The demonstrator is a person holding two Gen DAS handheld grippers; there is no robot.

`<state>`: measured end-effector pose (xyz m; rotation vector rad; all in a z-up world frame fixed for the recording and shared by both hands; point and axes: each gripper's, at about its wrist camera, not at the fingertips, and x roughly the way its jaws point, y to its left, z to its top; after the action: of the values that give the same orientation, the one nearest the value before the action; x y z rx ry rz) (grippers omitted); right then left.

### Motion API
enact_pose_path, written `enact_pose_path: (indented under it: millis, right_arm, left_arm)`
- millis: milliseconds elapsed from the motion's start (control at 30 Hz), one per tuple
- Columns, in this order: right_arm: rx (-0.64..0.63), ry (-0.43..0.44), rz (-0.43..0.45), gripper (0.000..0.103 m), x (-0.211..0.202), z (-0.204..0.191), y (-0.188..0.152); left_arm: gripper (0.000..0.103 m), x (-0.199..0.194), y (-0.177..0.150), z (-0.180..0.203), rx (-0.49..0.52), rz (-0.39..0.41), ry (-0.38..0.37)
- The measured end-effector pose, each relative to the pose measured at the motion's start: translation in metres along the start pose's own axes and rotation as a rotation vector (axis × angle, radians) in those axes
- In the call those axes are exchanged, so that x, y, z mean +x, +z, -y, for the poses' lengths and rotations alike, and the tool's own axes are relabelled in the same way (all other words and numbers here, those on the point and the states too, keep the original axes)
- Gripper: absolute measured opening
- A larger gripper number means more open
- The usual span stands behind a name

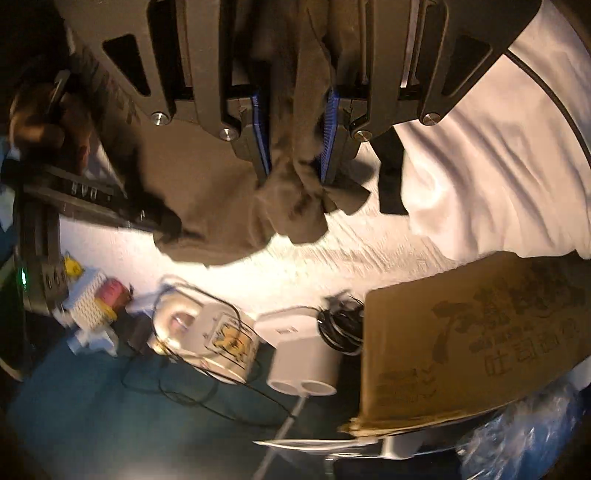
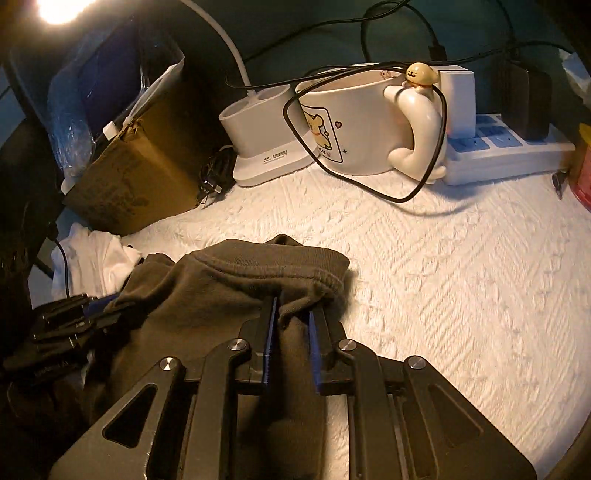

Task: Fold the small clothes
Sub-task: 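Open both grippers and release the folded end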

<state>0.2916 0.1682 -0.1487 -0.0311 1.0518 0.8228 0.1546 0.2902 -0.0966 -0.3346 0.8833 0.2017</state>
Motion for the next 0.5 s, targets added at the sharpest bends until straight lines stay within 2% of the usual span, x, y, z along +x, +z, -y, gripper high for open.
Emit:
enact_pose_path:
  millis: [233, 333, 467, 500]
  right_arm:
    - [-0.039, -0.027, 0.008, 0.018, 0.001, -0.003, -0.001]
    - [-0.059, -0.075, 0.01, 0.032, -0.003, -0.004, -0.004]
    - [-0.036, -0.095, 0.014, 0.034, -0.009, 0.001, -0.01]
    - [-0.038, -0.101, 0.017, 0.034, -0.011, 0.001, -0.012]
  left_arm:
    - [0.029, 0.008, 0.0, -0.007, 0.009, 0.016, 0.095]
    - [0.029, 0.006, 0.0, -0.005, 0.036, 0.035, 0.153]
    - [0.028, -0.003, 0.0, -0.007, 0.04, 0.06, 0.25]
    - [0.028, -0.006, 0.0, -0.01, 0.027, 0.061, 0.247]
